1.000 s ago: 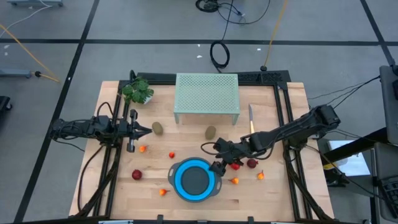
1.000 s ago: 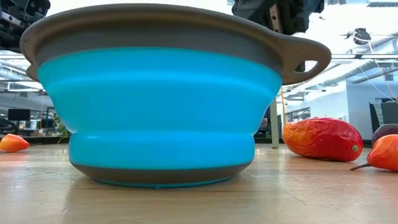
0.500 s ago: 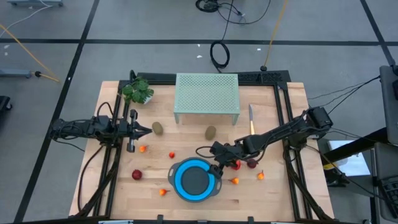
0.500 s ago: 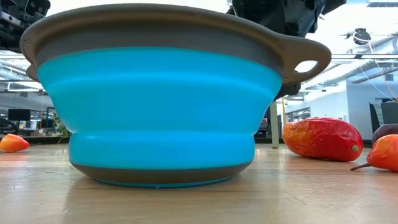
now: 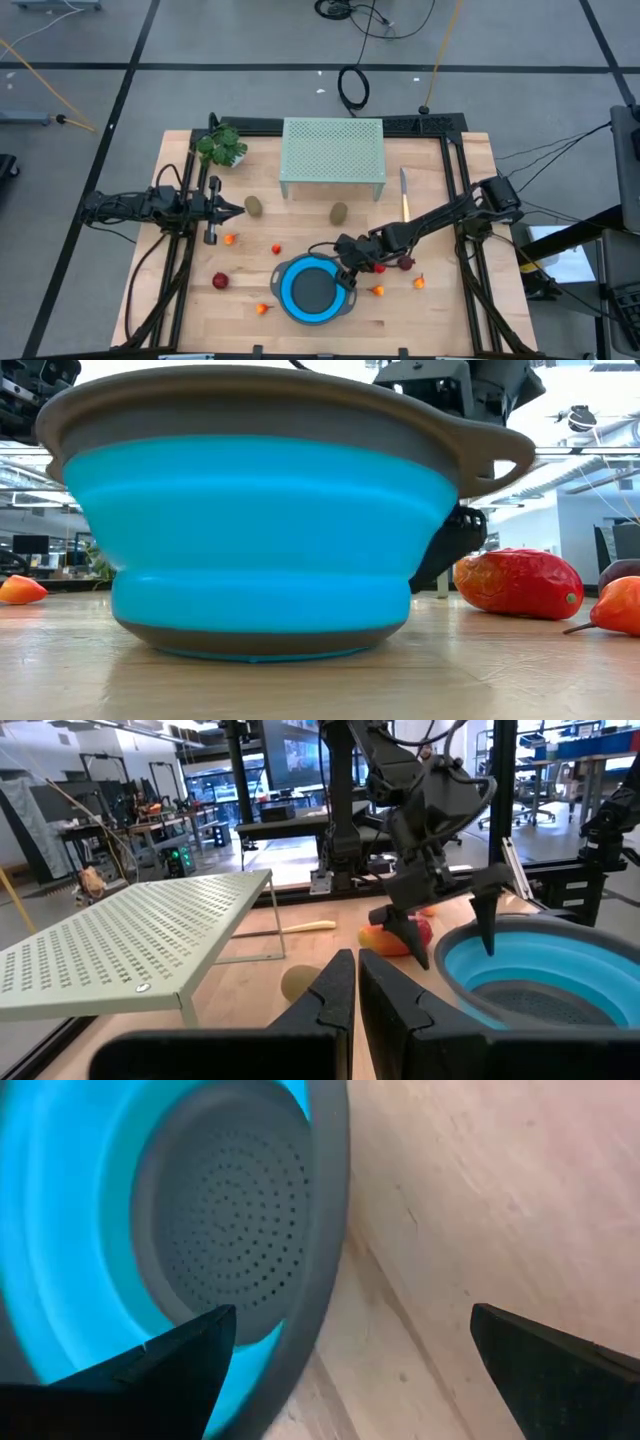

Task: Pick & Place Fruit
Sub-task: Put the colander on the shelf

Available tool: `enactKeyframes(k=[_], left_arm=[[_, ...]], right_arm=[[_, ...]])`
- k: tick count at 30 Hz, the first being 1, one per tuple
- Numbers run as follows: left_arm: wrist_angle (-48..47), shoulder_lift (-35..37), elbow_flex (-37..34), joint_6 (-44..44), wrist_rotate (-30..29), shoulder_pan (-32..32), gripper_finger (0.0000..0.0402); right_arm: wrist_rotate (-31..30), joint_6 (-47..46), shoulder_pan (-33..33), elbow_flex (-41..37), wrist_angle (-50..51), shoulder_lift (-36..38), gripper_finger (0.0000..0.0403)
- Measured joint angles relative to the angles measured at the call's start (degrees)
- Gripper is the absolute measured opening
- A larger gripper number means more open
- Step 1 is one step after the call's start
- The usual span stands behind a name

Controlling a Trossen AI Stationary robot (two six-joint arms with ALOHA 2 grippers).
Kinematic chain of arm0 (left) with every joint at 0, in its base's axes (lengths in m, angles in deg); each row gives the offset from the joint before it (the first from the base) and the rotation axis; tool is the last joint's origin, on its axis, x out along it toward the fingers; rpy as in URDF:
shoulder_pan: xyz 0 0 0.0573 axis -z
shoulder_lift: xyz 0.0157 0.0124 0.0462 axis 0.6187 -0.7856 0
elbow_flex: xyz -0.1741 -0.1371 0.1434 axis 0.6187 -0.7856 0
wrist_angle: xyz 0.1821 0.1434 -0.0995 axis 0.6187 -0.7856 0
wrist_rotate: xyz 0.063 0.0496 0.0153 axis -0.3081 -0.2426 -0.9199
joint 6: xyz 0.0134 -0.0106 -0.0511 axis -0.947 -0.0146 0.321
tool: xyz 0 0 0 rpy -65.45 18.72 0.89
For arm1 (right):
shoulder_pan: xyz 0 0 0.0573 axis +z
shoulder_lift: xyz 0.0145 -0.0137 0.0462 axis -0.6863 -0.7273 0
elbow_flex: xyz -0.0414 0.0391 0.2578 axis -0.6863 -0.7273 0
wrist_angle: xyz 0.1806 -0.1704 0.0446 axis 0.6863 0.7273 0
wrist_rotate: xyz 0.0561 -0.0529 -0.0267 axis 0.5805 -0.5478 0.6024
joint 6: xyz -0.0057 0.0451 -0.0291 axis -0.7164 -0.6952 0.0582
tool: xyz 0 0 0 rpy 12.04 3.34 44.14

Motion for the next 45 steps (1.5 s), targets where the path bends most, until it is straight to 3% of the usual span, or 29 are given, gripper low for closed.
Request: enactKeyframes(k=[16, 21, 33, 35, 45], left_arm=[[0.03, 0.00, 0.00, 0.00, 0.00, 0.01, 0.0021], [0.03, -0.02, 0.00, -0.03, 0.00, 0.00, 0.0021], [0.01, 0.00, 0.00, 0.16, 0.00, 0.01, 0.0021], [0.01, 0.00, 0.00, 0.16, 0.00, 0.00, 0.0021], [-0.01, 0.00, 0.00, 0.19, 0.00, 0.00, 0.0021]], right_arm=[[-1.87, -2.41, -0.36, 1.43, 2.53, -0.80, 0.0378], [-3.28, -3.12, -0.39, 1.43, 2.95, -0.80, 0.0296], [-4.69, -5.38, -0.71, 1.43, -2.19, -0.80, 0.0026], [-4.97, -5.17, -0.69, 1.43, -3.29, -0.80, 0.0010], [-7.71, -6.26, -0.73, 3.64, -4.59, 0.23, 0.0005]])
